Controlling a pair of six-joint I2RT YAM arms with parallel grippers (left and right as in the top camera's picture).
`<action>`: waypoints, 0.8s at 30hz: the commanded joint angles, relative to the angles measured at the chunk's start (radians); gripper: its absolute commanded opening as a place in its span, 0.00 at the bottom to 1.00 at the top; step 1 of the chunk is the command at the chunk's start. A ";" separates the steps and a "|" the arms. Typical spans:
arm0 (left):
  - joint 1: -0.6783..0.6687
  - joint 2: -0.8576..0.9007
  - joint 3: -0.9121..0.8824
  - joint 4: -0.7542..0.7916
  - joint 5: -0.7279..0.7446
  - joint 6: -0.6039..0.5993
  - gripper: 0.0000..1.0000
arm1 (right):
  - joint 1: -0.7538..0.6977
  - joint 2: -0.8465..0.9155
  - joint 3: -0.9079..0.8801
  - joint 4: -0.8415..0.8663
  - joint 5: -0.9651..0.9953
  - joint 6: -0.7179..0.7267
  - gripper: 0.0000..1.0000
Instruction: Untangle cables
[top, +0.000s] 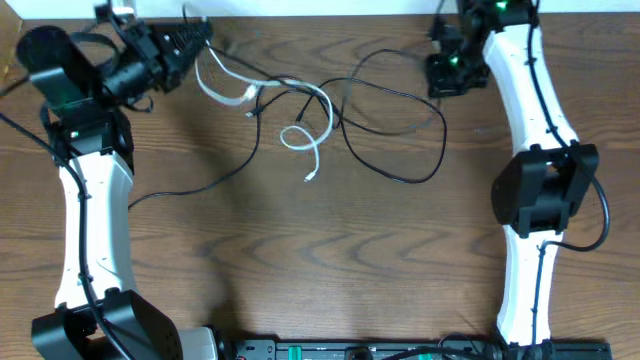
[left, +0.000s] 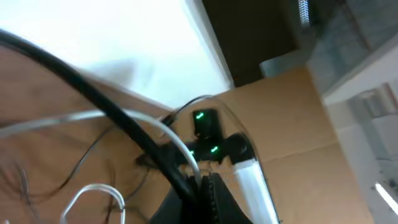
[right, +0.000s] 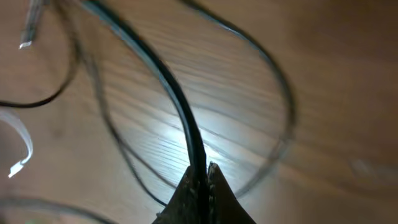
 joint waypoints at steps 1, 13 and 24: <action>-0.004 -0.011 0.011 -0.210 0.007 0.372 0.07 | -0.017 0.014 0.000 -0.019 0.085 0.138 0.01; -0.074 -0.009 0.011 -0.788 -0.361 0.810 0.13 | -0.021 0.014 0.000 -0.072 0.371 0.276 0.01; -0.211 -0.009 0.011 -0.860 -0.509 0.911 0.47 | -0.023 0.014 0.000 -0.064 0.381 0.276 0.01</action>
